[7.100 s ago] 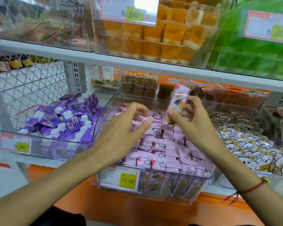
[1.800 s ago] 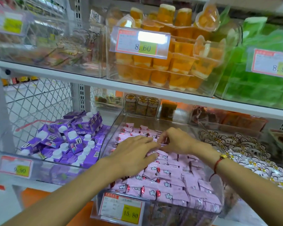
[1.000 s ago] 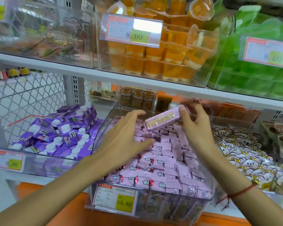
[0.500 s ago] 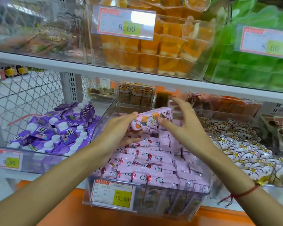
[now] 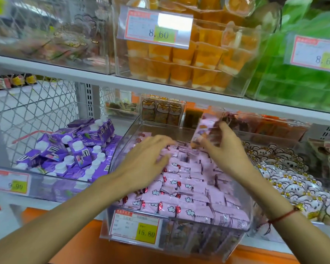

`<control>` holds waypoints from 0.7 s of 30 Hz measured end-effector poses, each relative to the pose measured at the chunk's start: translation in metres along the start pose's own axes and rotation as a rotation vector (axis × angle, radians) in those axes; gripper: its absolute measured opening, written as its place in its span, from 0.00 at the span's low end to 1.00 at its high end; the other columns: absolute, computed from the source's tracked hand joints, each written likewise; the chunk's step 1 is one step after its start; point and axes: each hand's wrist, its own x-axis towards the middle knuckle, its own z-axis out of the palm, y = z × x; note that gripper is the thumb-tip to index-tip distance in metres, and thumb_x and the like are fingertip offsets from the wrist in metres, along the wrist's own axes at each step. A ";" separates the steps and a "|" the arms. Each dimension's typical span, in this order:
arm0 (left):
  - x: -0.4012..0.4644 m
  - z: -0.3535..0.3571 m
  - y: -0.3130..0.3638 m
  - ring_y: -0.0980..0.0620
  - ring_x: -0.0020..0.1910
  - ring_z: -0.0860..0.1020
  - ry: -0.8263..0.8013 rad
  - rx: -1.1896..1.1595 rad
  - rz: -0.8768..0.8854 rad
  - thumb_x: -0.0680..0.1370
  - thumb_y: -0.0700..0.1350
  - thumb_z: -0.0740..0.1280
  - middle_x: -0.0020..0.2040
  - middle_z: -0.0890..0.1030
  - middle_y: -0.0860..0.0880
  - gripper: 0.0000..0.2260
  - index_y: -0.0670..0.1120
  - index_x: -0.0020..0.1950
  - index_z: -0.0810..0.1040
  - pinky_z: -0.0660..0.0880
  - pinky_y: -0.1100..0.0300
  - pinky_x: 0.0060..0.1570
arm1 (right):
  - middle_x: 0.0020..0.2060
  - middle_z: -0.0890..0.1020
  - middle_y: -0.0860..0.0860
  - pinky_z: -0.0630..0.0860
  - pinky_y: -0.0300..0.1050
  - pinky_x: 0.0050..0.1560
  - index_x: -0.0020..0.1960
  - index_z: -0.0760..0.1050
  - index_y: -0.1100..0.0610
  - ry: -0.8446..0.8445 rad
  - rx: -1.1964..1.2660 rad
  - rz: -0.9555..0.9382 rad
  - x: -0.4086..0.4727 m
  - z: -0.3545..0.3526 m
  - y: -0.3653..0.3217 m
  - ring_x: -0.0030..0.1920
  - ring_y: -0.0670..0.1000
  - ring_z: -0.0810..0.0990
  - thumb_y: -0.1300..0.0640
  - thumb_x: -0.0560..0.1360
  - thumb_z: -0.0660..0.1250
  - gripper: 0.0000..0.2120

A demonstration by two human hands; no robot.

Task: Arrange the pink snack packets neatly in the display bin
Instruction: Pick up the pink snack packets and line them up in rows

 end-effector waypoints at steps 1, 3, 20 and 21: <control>0.001 0.002 -0.004 0.58 0.70 0.62 -0.077 0.080 0.028 0.82 0.50 0.57 0.73 0.66 0.57 0.17 0.55 0.71 0.67 0.58 0.61 0.67 | 0.48 0.81 0.50 0.75 0.44 0.49 0.60 0.66 0.57 -0.006 0.086 0.081 0.003 0.002 0.001 0.47 0.49 0.80 0.55 0.75 0.68 0.17; 0.002 0.005 -0.008 0.55 0.71 0.61 -0.217 0.159 0.032 0.83 0.50 0.54 0.73 0.65 0.56 0.18 0.55 0.72 0.66 0.58 0.61 0.67 | 0.49 0.81 0.53 0.76 0.48 0.53 0.60 0.61 0.55 -0.017 0.180 0.151 0.007 0.007 0.003 0.49 0.51 0.81 0.56 0.76 0.66 0.18; 0.002 0.008 -0.012 0.53 0.65 0.69 -0.264 0.110 -0.044 0.82 0.52 0.53 0.68 0.73 0.56 0.16 0.59 0.70 0.67 0.66 0.58 0.57 | 0.59 0.72 0.53 0.70 0.44 0.58 0.62 0.76 0.52 -0.370 -0.437 -0.138 0.009 0.026 0.010 0.59 0.53 0.72 0.57 0.76 0.66 0.14; 0.002 0.009 -0.012 0.53 0.65 0.69 -0.266 0.114 -0.044 0.82 0.53 0.53 0.68 0.73 0.56 0.16 0.59 0.70 0.67 0.66 0.57 0.58 | 0.60 0.72 0.53 0.68 0.43 0.58 0.62 0.77 0.53 -0.397 -0.450 -0.148 0.007 0.029 0.011 0.60 0.53 0.72 0.59 0.78 0.62 0.14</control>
